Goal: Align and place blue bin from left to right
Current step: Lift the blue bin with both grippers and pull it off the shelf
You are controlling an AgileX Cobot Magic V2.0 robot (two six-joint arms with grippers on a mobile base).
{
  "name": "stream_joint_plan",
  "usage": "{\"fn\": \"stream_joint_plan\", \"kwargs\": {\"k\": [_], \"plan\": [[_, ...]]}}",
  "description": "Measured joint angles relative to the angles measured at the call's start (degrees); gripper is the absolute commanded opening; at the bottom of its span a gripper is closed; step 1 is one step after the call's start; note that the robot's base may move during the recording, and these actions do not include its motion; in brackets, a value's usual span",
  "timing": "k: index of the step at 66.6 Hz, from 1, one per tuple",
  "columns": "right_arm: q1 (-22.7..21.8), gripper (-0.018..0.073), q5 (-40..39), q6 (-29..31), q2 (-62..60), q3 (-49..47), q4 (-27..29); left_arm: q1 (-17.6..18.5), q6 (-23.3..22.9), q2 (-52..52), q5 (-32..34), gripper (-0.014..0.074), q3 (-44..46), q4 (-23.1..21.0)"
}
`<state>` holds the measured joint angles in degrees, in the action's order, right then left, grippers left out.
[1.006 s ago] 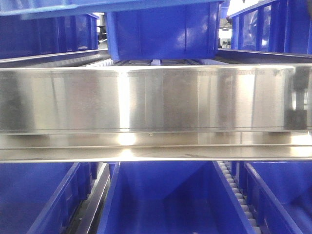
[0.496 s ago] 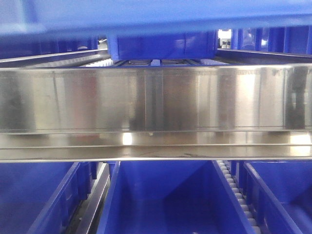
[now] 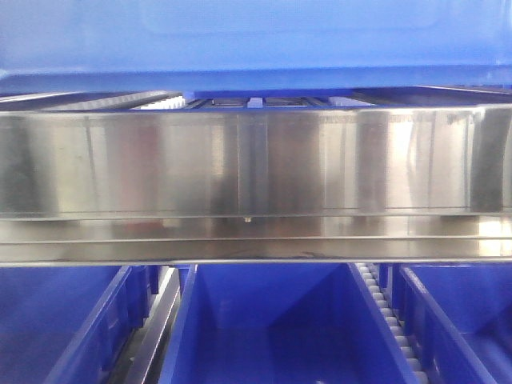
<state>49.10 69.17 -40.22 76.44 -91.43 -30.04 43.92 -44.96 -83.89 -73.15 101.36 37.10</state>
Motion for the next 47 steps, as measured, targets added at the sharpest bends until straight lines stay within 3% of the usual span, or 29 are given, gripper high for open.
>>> {"fn": "stream_joint_plan", "kwargs": {"k": [47], "plan": [[0.0, -0.0079, 0.0, -0.12, -0.02, 0.14, -0.67, 0.0, -0.11, -0.01, 1.49, -0.0111, -1.34, 0.1]]}}
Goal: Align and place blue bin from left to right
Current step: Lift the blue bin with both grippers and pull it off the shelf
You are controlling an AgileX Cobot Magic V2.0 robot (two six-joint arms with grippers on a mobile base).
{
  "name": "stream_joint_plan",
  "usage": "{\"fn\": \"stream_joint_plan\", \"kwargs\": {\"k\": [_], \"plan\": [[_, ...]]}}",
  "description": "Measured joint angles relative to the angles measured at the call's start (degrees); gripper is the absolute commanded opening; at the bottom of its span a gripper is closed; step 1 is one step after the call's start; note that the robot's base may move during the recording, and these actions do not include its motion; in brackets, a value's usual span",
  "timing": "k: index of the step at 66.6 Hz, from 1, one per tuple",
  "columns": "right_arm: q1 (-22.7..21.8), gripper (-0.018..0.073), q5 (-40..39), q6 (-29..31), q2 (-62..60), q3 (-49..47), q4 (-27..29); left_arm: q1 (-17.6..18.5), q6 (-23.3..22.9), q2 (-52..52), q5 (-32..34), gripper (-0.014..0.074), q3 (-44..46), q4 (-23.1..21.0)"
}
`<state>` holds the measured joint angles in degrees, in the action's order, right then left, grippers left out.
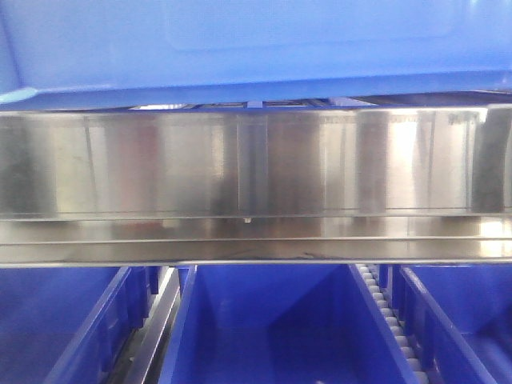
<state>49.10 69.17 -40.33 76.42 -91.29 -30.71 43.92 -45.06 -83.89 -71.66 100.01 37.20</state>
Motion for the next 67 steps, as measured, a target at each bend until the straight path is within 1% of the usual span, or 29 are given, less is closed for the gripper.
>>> {"fn": "stream_joint_plan", "kwargs": {"k": [56, 67], "plan": [[0.0, -0.0079, 0.0, -0.1, 0.0, 0.0, 0.0, 0.0, 0.0, 0.0, 0.0, -0.0111, -0.07, 0.12], [0.13, -0.0079, 2.11, -0.1, 0.0, 0.0, 0.24, 0.0, 0.0, 0.0, 0.58, -0.0111, -0.07, 0.12]]}}
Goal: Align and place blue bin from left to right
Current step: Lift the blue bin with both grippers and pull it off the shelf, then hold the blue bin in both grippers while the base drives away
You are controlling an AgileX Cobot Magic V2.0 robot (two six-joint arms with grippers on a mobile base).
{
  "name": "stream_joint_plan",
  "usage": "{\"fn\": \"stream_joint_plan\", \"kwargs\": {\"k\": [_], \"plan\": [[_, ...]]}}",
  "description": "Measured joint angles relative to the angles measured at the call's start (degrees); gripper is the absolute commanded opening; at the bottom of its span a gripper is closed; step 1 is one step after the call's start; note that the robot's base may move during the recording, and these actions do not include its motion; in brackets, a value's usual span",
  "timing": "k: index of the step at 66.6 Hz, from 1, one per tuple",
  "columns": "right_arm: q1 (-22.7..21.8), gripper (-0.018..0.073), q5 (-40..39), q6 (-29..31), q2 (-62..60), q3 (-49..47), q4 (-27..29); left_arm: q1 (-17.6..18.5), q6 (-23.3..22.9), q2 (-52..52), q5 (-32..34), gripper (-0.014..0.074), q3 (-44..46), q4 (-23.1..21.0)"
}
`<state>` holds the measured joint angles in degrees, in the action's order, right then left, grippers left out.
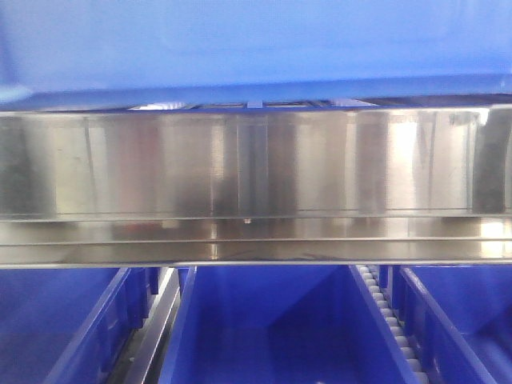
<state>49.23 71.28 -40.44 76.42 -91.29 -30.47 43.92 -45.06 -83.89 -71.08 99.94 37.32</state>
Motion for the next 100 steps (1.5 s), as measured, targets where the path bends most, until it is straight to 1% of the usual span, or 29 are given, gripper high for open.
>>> {"fn": "stream_joint_plan", "kwargs": {"k": [19, 100], "plan": [[0.22, -0.0079, 0.25, 0.0, 0.0, 0.0, 0.74, 0.35, 0.0, 0.0, -2.18, -0.0111, 0.0, 0.0], [0.22, -0.0079, -0.14, 0.0, 0.0, 0.0, 0.97, 0.35, 0.0, 0.13, -3.09, -0.0111, 0.0, 0.0]]}}
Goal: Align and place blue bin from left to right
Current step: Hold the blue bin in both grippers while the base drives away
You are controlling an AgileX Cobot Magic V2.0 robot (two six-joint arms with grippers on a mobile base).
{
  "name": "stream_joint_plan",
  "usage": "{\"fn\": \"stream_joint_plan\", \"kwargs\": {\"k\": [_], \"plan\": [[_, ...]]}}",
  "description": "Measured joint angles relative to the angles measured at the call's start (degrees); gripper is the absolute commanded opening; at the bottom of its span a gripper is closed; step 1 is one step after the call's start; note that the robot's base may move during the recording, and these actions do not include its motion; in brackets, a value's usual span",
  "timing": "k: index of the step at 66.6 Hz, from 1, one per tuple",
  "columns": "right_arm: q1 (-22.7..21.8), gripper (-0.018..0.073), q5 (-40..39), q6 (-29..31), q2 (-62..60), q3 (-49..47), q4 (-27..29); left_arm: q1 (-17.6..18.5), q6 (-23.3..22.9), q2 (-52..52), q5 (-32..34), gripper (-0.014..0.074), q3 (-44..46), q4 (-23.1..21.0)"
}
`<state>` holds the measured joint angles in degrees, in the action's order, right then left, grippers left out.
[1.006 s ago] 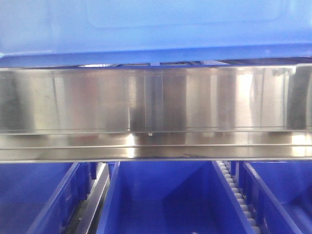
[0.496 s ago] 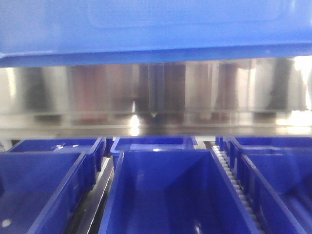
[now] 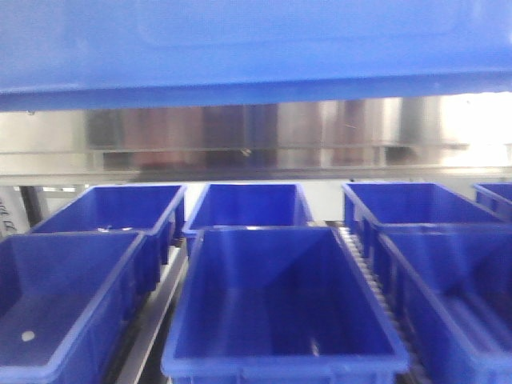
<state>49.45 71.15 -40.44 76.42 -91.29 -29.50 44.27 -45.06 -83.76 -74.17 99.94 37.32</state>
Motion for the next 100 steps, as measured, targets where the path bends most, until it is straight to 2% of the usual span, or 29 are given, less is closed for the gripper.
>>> {"fn": "stream_joint_plan", "kwargs": {"k": [100], "plan": [[0.0, -0.0079, -0.09, 0.0, -0.1, 0.0, 0.32, 0.11, 0.0, 0.31, -0.25, -0.0111, 0.0, 0.0]]}}
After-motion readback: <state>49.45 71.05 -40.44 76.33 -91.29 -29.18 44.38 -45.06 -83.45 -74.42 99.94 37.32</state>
